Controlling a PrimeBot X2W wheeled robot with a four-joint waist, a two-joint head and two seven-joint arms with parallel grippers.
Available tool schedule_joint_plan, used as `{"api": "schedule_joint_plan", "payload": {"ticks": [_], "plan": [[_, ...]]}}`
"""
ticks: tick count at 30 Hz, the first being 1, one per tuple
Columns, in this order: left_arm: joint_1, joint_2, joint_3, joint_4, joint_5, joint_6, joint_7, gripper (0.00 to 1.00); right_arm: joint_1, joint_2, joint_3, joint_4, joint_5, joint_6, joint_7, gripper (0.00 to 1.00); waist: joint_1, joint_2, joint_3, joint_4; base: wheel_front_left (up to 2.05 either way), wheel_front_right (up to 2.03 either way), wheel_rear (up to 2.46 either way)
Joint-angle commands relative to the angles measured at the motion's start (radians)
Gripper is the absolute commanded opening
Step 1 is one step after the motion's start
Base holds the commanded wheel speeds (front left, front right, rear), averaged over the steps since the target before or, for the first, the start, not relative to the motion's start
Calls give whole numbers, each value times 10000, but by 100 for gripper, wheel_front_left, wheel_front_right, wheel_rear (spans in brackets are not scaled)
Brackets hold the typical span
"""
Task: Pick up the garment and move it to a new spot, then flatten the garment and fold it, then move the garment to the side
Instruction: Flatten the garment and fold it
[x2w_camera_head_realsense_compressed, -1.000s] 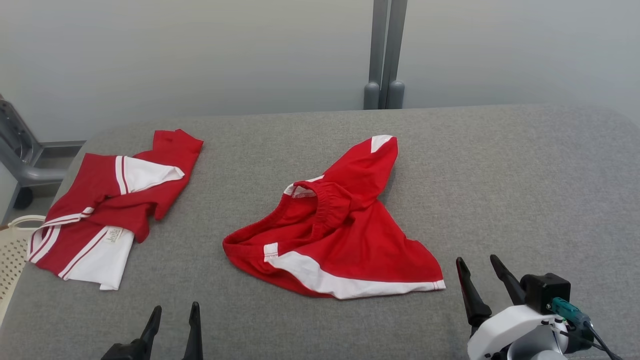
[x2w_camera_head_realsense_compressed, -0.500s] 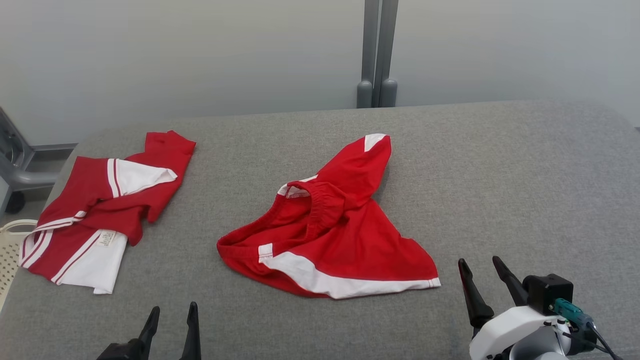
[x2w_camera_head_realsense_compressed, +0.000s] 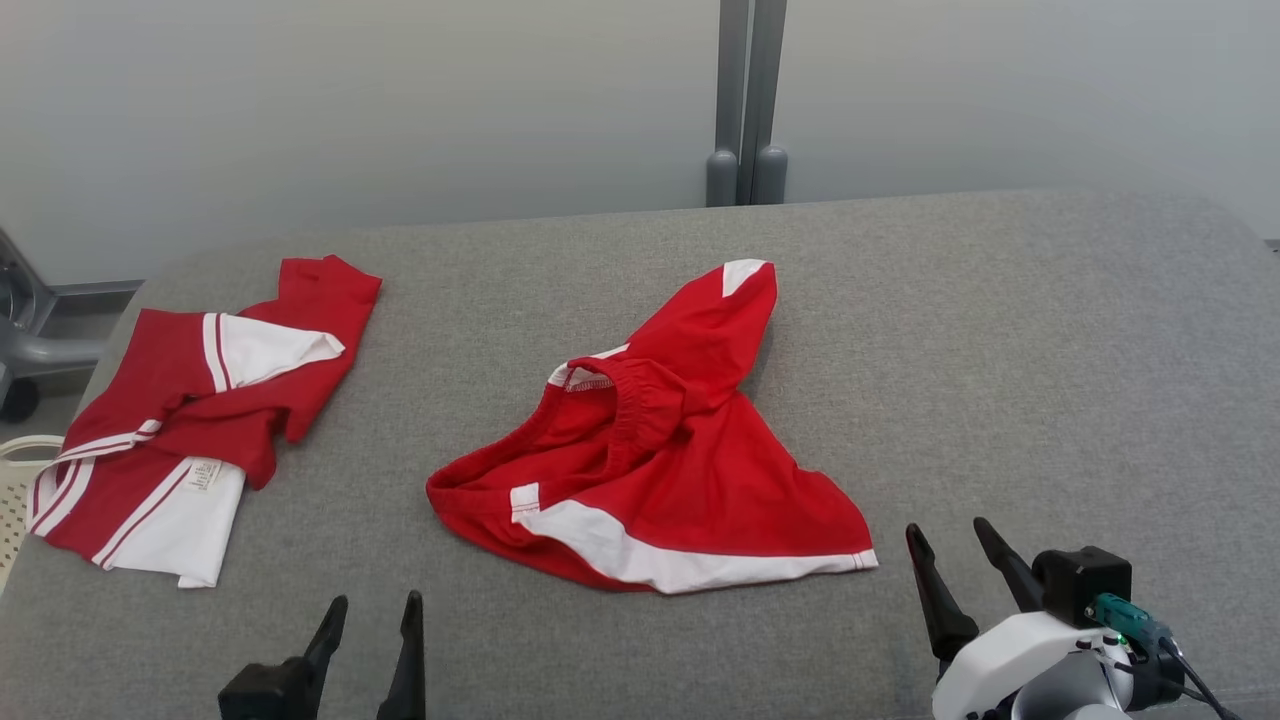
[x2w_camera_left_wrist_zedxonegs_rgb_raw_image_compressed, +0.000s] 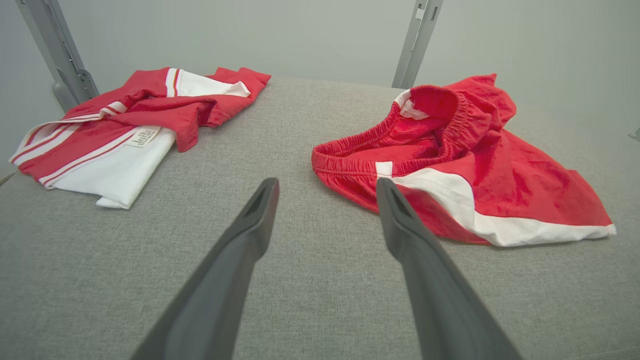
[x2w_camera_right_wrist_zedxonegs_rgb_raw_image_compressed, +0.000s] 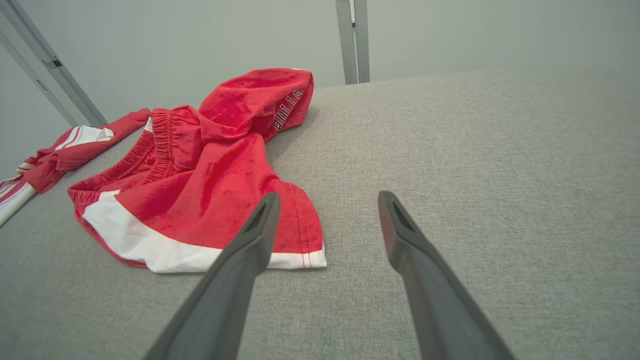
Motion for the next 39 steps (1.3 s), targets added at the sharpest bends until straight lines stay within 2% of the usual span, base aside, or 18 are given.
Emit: {"api": "schedule_joint_plan", "payload": {"ticks": [1, 9, 15, 21, 33, 39], "plan": [[-447, 129, -181, -8, 122, -153, 178, 100, -75, -23, -67, 66, -62, 0, 274, 100, 0, 0, 64, 27, 0, 0, 0], [-2255, 192, -1391, 375, 452, -697, 1908, 100, -722, -23, -72, 101, -702, 0, 1713, 100, 0, 0, 451, -9, 0, 0, 0], [-3519, -83, -1953, 914, 371, -827, 2991, 100, -1174, -19, -5, 258, -971, 0, 2495, 100, 0, 0, 861, -124, 0, 0, 0], [-4791, -84, -2582, 1703, 526, -932, 4074, 100, -1675, -19, 338, 510, -1092, 0, 3030, 100, 0, 0, 1450, -341, 0, 0, 0], [-6249, 460, -3022, 2911, 637, -952, 5534, 100, -2261, -21, 826, 891, -1183, 0, 3073, 100, 0, 0, 2151, -539, 0, 0, 0], [-6549, 599, -3119, 3183, 531, -980, 5718, 97, -2494, -23, 982, 989, -1147, 0, 2954, 100, 0, 0, 2461, -562, 0, 0, 0]]}}
